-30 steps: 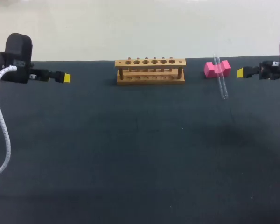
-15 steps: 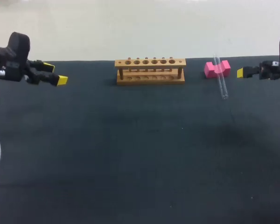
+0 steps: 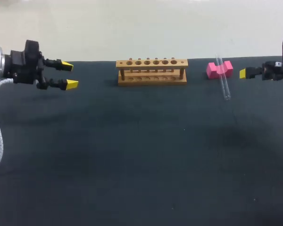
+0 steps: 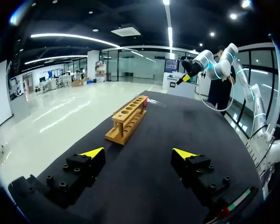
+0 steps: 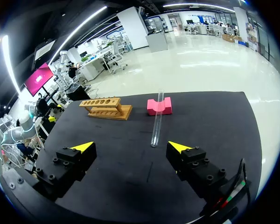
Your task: Grasp the test tube, adjust it, and insert it.
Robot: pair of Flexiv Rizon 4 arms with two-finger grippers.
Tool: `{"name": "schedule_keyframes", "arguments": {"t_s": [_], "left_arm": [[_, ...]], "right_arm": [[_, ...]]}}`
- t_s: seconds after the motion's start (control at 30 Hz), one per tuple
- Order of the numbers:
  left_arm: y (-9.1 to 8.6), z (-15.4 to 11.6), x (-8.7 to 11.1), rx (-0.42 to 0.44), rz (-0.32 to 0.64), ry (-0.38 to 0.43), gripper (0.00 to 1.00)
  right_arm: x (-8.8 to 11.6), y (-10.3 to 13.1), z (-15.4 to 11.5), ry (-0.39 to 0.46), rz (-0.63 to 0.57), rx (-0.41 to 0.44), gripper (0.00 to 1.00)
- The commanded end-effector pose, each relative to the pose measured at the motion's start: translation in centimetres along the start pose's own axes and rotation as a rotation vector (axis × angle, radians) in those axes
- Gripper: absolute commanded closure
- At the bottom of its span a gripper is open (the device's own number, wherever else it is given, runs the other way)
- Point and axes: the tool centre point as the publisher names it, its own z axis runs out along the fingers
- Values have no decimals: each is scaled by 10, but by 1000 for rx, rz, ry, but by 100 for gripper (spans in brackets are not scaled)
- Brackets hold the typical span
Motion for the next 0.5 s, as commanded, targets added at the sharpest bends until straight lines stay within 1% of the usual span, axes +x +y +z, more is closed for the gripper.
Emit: {"name": "schedule_keyframes", "arguments": {"t_s": [0.03,0.37,0.4,0.47,0.5], "left_arm": [[15,24,2,81,9,-37,0],[26,52,-3,69,53,-7,0],[27,54,-4,75,41,-4,0],[28,57,-4,65,56,-3,0],[30,60,-4,73,38,-3,0]], "right_arm": [[0,0,-1,0,-1,2,0],[0,0,-1,0,-1,2,0],[0,0,-1,0,-1,2,0],[0,0,-1,0,-1,2,0],[0,0,-1,0,-1,2,0]]}}
